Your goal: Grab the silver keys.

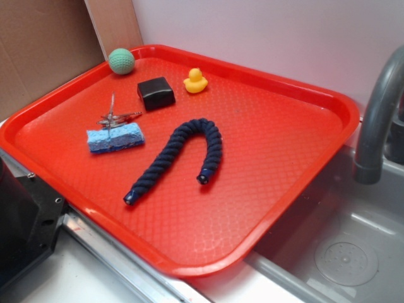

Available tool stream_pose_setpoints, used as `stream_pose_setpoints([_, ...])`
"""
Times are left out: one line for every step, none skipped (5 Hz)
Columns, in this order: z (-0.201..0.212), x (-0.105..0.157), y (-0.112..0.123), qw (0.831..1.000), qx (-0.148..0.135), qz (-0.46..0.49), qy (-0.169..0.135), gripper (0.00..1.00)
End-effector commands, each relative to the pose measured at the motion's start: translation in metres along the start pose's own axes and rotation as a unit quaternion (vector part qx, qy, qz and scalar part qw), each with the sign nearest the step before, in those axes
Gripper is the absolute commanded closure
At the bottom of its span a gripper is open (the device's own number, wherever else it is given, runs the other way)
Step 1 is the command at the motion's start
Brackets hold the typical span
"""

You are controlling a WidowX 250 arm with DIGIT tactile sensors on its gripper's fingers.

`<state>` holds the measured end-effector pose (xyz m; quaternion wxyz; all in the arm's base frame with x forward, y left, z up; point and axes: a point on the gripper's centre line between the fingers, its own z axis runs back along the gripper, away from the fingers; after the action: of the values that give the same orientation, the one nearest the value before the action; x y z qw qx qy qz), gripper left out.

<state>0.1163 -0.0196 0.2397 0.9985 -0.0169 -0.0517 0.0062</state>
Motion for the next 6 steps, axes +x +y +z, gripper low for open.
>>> stream_pose_setpoints([0.000, 0.000, 0.000, 1.000, 0.000, 0.000, 0.000, 0.00])
stream_pose_setpoints([-0.024, 0.022, 0.001, 0.995, 0.015, 0.092, -0.033, 0.00])
stream_pose_setpoints([-0.055, 0.037, 0.015, 0.972, 0.022, 0.212, -0.098, 0.00])
stream_pose_setpoints([-0.085, 0.044, 0.023, 0.952, 0.030, 0.289, -0.096, 0.00])
stream_pose_setpoints([-0.125, 0.047, 0.035, 0.958, 0.047, 0.270, -0.081, 0.00])
stream_pose_setpoints([-0.150, 0.050, 0.041, 0.961, 0.031, 0.263, -0.077, 0.00])
